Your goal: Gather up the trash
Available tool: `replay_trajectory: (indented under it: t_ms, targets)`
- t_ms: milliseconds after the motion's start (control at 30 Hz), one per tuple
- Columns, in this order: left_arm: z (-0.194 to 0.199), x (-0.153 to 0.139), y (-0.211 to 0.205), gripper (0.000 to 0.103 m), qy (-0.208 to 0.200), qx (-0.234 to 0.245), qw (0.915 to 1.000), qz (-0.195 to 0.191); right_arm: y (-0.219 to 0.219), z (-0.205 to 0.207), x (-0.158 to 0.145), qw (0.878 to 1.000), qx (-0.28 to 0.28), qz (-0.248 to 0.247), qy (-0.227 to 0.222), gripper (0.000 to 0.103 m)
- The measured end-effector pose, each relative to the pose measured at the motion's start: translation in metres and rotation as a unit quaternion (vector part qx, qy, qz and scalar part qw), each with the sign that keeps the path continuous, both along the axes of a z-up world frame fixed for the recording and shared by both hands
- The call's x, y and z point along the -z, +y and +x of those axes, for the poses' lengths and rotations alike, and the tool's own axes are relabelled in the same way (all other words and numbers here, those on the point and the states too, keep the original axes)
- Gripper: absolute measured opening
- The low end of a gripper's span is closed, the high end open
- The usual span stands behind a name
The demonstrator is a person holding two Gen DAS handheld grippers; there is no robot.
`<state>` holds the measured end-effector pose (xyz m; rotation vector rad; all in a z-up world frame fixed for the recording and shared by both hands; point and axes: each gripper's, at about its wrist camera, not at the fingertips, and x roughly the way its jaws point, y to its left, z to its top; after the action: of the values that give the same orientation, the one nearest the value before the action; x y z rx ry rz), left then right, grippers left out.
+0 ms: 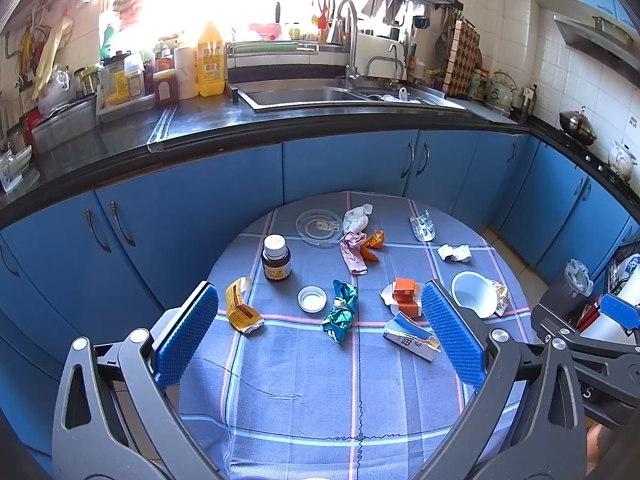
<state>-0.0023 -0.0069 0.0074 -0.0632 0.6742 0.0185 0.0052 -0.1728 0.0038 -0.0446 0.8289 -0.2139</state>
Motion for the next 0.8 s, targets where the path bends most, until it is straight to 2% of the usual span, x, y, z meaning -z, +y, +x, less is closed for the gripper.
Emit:
replay_trajectory:
  t_ms: [800]
  targets:
    - [0.0,0.008,0.011,0.1,0.003,-0.001,1.0,-0.003,-0.006,-0.004,-0.008,1.0,0.011,0.0,-0.016,0.097]
